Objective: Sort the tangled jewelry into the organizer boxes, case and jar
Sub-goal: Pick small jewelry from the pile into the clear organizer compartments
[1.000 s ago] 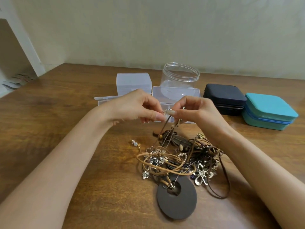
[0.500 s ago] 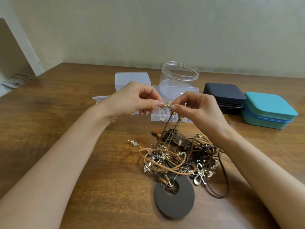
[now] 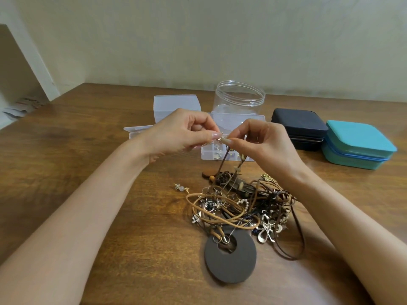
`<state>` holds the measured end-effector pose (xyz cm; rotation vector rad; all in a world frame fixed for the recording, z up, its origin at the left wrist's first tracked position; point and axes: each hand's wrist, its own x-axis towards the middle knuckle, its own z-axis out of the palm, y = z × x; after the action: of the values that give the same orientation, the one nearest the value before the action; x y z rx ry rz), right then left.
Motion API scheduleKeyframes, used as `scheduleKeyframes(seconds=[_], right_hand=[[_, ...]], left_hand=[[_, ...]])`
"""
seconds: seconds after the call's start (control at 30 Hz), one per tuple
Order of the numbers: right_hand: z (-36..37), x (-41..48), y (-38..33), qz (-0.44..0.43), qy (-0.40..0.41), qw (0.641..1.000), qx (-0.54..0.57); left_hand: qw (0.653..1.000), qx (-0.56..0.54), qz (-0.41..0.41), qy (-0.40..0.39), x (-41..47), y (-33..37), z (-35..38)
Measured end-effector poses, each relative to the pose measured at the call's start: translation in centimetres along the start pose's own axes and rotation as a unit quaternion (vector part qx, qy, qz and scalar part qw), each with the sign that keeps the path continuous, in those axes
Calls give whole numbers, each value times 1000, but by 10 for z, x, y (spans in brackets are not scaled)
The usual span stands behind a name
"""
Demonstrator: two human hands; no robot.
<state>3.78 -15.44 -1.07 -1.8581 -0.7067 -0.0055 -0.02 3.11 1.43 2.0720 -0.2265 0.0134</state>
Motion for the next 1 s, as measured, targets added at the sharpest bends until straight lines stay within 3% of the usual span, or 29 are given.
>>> scheduleKeyframes(seconds=[0.23,0.43,0.6,0.67,0.87,1.0], right_hand=[[4,0,3,26,-39,999,-6],[3,0,5,23,-138,982,-130],[0,2,-1,48,-91,986,130],[-1,2,-1,48,-76,980,178],[-10,5,1,60,-49,970,232],[-16,6,-2,17,-80,981,174]], left_hand=[[997,-66,32,10,-2,3,-1],[996,-83,20,10,-2,2,-3],[999,-49,21,-3,-1,0,2],[996,-79,29,-14,-1,1,4],[978,-195,74,-12,-2,3,2],[971,-217,99,30,-3,7,3]])
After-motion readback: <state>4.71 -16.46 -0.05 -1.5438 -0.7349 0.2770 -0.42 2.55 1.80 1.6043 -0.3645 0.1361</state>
